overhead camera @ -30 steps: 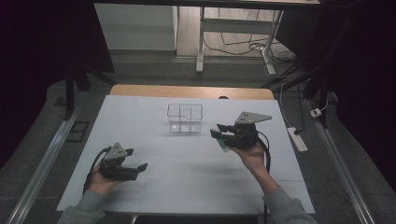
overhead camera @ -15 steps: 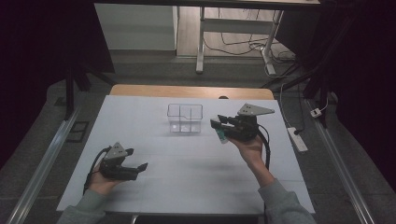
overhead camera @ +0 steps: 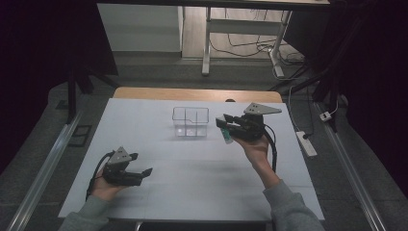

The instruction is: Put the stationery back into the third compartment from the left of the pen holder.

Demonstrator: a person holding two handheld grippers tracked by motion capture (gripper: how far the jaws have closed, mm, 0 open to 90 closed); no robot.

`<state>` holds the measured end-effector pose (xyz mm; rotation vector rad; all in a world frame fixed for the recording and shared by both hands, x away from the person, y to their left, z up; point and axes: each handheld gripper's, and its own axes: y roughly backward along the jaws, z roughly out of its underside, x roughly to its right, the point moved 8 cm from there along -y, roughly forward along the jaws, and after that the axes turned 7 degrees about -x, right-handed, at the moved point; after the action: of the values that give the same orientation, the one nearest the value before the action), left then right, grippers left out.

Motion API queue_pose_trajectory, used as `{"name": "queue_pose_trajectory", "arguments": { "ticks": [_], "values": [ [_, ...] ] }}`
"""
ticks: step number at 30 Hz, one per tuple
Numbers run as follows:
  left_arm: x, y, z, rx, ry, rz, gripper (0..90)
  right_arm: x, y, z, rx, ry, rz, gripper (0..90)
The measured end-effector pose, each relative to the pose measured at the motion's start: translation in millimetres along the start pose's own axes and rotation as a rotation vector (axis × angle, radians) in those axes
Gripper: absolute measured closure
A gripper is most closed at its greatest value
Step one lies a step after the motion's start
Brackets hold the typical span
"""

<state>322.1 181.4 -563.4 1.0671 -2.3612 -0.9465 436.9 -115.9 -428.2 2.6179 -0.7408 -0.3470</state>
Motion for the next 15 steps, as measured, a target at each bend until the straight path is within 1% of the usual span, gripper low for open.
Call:
{"name": "queue_pose_trajectory", "arguments": {
  "ticks": [10,15],
  "values": [
    [0.2,-0.2,-0.3,0.001,0.001,0.001,16.9,6.1,-5.9,-5.7,0.011,-0.008,0.017,64.2],
    [0.1,-0.2,-0.3,0.001,0.001,0.002,16.9,11.1,-12.8,-10.6,0.018,-0.016,0.029,64.2]
  ]
}}
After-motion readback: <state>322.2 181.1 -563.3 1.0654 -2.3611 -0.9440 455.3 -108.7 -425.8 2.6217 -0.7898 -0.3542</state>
